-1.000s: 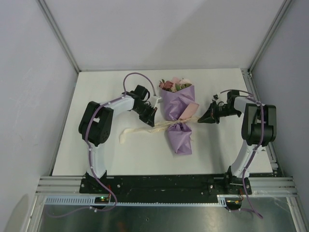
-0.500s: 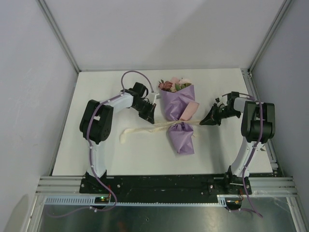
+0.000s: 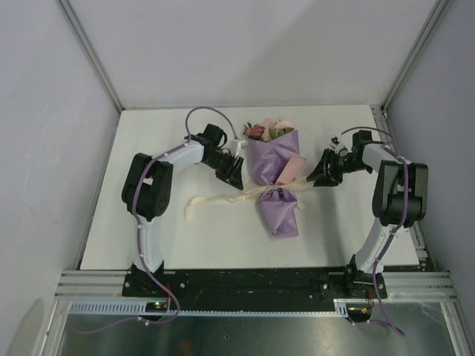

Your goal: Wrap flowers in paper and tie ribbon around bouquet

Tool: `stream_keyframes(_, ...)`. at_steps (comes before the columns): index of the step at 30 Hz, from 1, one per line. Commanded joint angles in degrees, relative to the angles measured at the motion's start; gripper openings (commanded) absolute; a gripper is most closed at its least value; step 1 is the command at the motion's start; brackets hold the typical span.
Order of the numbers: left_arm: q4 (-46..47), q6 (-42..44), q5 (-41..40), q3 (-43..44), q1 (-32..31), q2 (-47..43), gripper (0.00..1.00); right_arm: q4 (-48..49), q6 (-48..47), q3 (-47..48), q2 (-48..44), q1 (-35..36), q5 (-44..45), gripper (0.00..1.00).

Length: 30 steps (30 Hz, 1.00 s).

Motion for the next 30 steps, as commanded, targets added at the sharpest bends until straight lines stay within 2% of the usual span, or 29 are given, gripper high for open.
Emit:
stream_keyframes(1, -0.1, 0.1, 2.1, 0.2, 1.0, -4.5, 0.46, -9.4, -12.4, 1.9, -6.2, -1.9, 5.9, 0.50)
stream_keyframes(6, 0.7, -0.8, 2.0, -0.4, 2.1, -5.2, 0.51, -12.9, -22.2, 0.1, -10.8, -2.2, 17.3, 0.53)
stream_keyframes(9, 1.3, -1.3, 2.1, -0.1, 2.4, -5.3, 0.52, -12.7, -25.0, -0.6, -12.3, -1.6, 18.1, 0.53)
stream_keyframes(13, 2.6, -2.8, 2.8, 0.8, 2.5, -4.9, 0.53, -11.7, -28.5, -2.5, -14.5, 5.0, 19.8, 0.48)
stream_keyframes(19, 4.5, -6.0, 3.4, 1.6, 2.5, -4.6, 0.58, -5.2, -28.4, -7.1, -15.9, 15.3, 25.9, 0.47)
stream_keyframes(30, 8.1, -9.8, 3.7, -1.1, 2.5, -5.7, 0.60, 4.2, -26.7, -10.3, -12.0, 21.2, 30.3, 0.52)
